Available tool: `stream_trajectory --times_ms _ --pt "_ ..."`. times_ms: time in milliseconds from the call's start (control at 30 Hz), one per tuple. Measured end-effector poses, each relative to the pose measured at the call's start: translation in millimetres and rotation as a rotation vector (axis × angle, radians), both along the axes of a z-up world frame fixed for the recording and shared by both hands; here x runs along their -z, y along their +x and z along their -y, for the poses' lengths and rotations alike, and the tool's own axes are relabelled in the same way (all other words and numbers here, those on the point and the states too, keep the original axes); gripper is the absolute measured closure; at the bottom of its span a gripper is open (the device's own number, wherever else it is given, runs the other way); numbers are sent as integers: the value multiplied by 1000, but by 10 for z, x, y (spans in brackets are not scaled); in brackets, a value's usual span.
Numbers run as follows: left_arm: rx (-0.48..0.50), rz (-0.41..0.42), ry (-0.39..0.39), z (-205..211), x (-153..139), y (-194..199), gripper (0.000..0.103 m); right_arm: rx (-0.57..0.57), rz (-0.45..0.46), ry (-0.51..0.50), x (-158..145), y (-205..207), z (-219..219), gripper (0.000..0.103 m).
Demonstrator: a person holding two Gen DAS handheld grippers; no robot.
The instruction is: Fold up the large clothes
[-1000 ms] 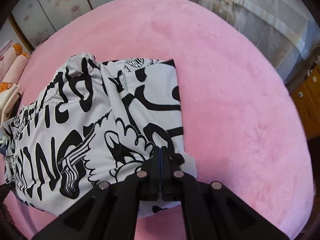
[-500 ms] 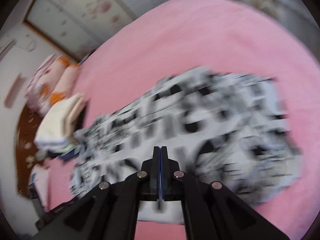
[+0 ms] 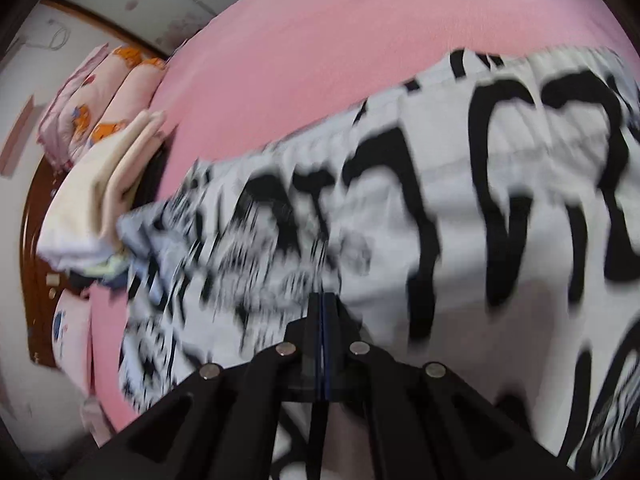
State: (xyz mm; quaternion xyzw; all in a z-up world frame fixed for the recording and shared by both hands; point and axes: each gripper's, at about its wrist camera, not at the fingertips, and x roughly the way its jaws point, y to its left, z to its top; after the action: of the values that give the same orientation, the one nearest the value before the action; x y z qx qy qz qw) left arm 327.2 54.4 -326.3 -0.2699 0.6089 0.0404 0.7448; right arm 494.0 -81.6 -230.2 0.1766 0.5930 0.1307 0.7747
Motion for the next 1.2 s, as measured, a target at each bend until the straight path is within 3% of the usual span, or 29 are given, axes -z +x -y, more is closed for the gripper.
stream_trajectory --times_ms 200,300,467,600,700,900,1033,1200 --pt "-33 0 -79 -137 66 -51 101 5 74 -62 33 519 -77 103" --pt "-51 6 -102 -165 54 -72 101 0 100 -75 -102 631 -126 103" --pt "-96 15 -126 -298 6 -227 101 22 161 -25 -496 599 -99 103" --pt "-162 7 -185 -425 44 -408 101 -20 170 -46 -654 445 -154 103" --pt "-204 12 -201 -492 31 -504 101 -31 109 -79 -531 294 -213 103" --pt "-285 24 -240 -641 36 -666 101 18 -113 -141 6 -111 -137 103" --pt "-328 21 -247 -803 66 -759 101 -27 -98 -163 48 -280 -171 103" --pt "-408 24 -276 -1052 95 -944 94 -25 -175 -147 107 -352 -179 103"
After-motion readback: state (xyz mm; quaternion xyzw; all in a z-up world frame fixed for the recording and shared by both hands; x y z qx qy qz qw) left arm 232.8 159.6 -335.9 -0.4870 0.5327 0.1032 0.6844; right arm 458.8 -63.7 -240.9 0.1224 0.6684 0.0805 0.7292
